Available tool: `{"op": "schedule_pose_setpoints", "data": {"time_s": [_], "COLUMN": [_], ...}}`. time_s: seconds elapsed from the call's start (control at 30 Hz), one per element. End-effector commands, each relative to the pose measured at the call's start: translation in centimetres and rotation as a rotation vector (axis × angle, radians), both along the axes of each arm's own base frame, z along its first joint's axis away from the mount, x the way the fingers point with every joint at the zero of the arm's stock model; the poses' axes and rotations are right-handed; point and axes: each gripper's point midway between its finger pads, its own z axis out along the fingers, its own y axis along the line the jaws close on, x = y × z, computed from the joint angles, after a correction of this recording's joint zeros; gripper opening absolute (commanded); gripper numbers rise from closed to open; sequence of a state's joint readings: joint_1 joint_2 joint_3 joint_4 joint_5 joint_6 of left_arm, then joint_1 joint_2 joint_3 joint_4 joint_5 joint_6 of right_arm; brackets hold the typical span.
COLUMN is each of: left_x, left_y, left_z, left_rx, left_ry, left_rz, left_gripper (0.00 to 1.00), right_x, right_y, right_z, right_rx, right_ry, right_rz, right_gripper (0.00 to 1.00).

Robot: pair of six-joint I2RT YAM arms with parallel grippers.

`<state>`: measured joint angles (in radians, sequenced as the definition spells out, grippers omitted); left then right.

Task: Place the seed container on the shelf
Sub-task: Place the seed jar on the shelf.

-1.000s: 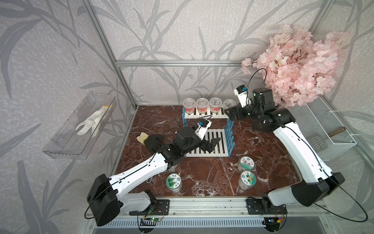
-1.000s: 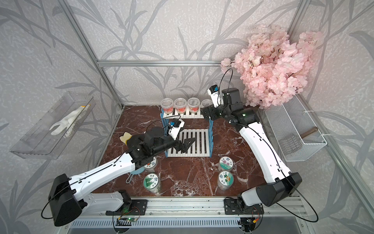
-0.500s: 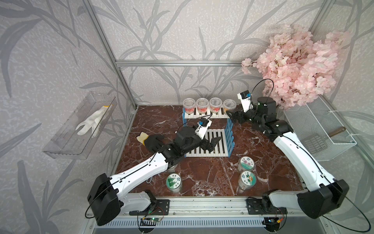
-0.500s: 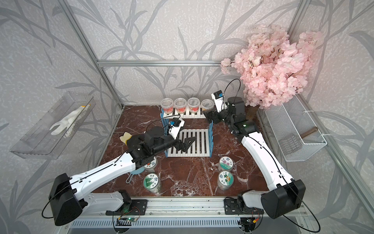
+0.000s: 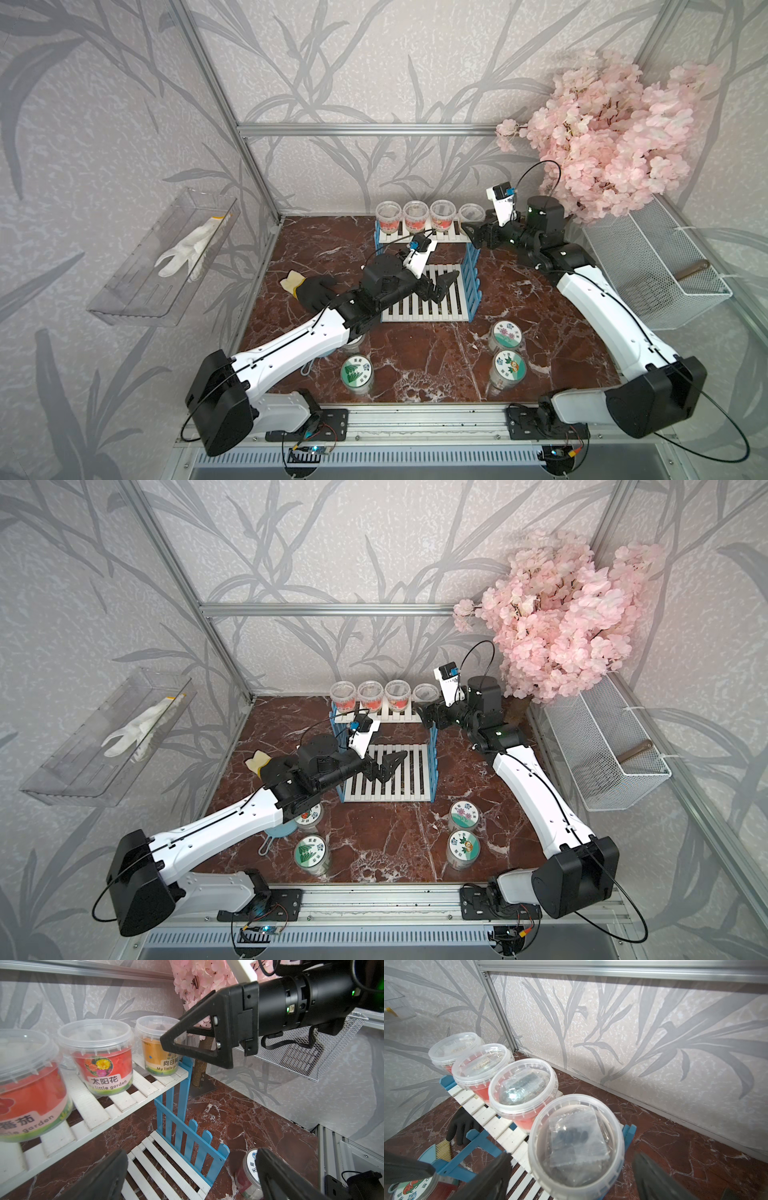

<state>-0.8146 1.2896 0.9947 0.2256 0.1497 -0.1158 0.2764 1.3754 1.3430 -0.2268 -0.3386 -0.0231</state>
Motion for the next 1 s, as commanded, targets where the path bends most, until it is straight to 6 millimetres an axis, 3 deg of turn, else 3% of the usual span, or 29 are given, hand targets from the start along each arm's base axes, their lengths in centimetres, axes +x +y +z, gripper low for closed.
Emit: {"op": "schedule_pose_setpoints", "data": {"time_s": [0.0,0.37,0.97], "left_x": [0.3,0.1,0.1], "left_y": [0.5,0.6,0.7], "left_z": [1.4,0.9,0.4], "left_rx": [-0.028,-0.008,0.009], "left_ry": [-0.032,-0.023,-0.012], "left_rz": [0.022,0.017,0.018], "left_gripper": [1.0,1.0,1.0], "right_x": [0.8,1.8,2.5], "right_y": [-0.1,0.7,0.8], "right_z": [0.4,0.1,0.1], "right_rx": [0.009,0.039,0.027], "right_ry": [-0.03,-0.015,-0.022], "right_rz": [-0.017,0.016,0.027], "right_gripper": [0.93,0.91,0.72]}}
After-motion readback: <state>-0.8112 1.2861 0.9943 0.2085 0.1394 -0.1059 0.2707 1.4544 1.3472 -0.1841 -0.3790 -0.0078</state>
